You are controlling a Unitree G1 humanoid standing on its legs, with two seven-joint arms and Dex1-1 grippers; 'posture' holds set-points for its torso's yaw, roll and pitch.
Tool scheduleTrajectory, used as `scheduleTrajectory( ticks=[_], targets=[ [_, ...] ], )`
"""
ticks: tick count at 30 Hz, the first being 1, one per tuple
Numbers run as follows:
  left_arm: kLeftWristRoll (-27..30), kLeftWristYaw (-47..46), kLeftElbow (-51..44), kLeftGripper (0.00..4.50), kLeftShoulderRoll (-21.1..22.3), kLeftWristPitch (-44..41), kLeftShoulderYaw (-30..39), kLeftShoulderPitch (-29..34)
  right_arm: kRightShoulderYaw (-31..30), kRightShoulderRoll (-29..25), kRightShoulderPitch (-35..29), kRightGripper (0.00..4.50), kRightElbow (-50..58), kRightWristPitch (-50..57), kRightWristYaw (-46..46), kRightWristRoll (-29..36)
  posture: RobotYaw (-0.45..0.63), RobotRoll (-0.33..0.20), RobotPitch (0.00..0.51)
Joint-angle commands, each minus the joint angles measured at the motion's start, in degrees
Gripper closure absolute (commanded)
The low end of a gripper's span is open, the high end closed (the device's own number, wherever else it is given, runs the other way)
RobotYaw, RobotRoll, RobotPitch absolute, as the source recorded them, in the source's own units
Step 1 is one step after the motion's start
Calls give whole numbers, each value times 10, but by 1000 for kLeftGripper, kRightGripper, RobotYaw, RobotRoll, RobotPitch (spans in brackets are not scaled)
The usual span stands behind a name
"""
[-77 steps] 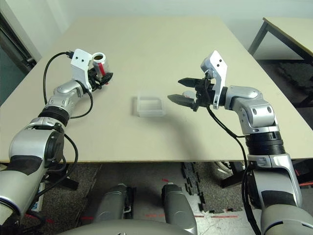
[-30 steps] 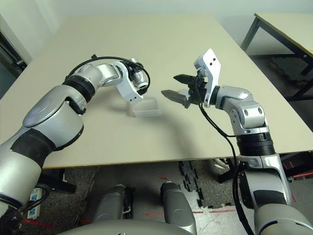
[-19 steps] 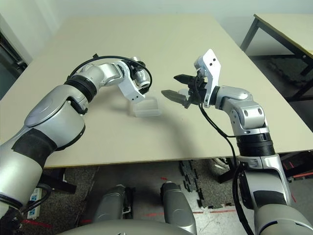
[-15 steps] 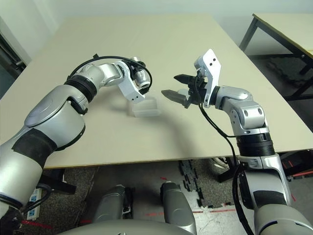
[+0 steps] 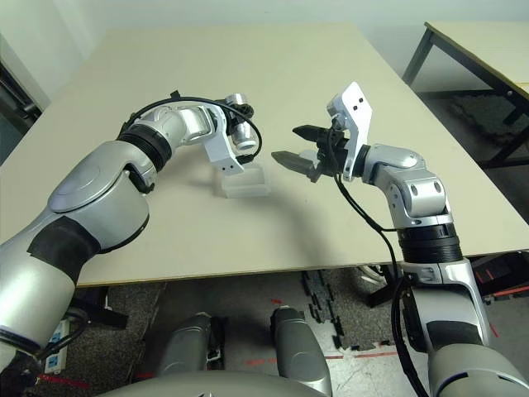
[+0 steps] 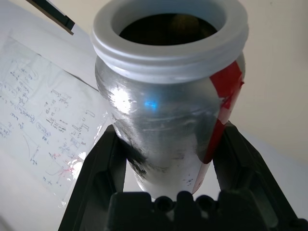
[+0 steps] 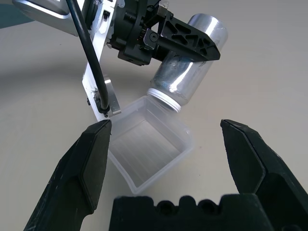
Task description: Pour the medicine from the bottle into the box.
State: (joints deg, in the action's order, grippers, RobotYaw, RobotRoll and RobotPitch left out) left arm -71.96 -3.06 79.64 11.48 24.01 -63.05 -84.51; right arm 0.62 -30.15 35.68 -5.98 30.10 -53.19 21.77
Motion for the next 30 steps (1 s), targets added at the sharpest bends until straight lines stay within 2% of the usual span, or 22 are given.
scheduleTrajectory(
  ticks=[1, 5, 6, 9, 13, 15, 17, 22, 30],
  targets=[
    [36, 20, 3, 1727, -7, 11, 33, -2, -4, 3, 6, 0, -3, -1, 0, 0, -163, 0, 59],
    [135, 82, 3, 1727, -5, 35, 132, 9, -4, 4, 5, 0, -1, 0, 2, 0, -168, 0, 58],
    [198, 122, 4, 1727, -5, 26, 193, 18, -3, 4, 5, 0, -1, 0, 2, 1, -168, 0, 58],
    [337, 197, 1, 1727, -2, -24, 340, 40, -1, 2, 4, 0, 1, 2, 2, 1, -172, 0, 57],
    [446, 238, -8, 1727, 2, -84, 462, 69, -1, 1, 4, 0, 4, 4, 2, 2, -166, 0, 57],
    [519, 238, -10, 1727, 4, -130, 541, 96, -3, 1, 8, 0, 3, 6, -1, 3, -148, 0, 56],
    [568, 233, -14, 1727, 6, -155, 597, 120, -6, 1, 12, 0, 1, 6, -6, 3, -136, 0, 56],
    [623, 210, -22, 1727, 7, -187, 666, 161, -15, -1, 23, 0, -10, 5, -24, 0, -124, 0, 56],
    [660, 176, -25, 1727, 8, -215, 710, 199, -47, -16, 33, 0, -33, 19, -48, -19, -97, 0, 61]
  ],
)
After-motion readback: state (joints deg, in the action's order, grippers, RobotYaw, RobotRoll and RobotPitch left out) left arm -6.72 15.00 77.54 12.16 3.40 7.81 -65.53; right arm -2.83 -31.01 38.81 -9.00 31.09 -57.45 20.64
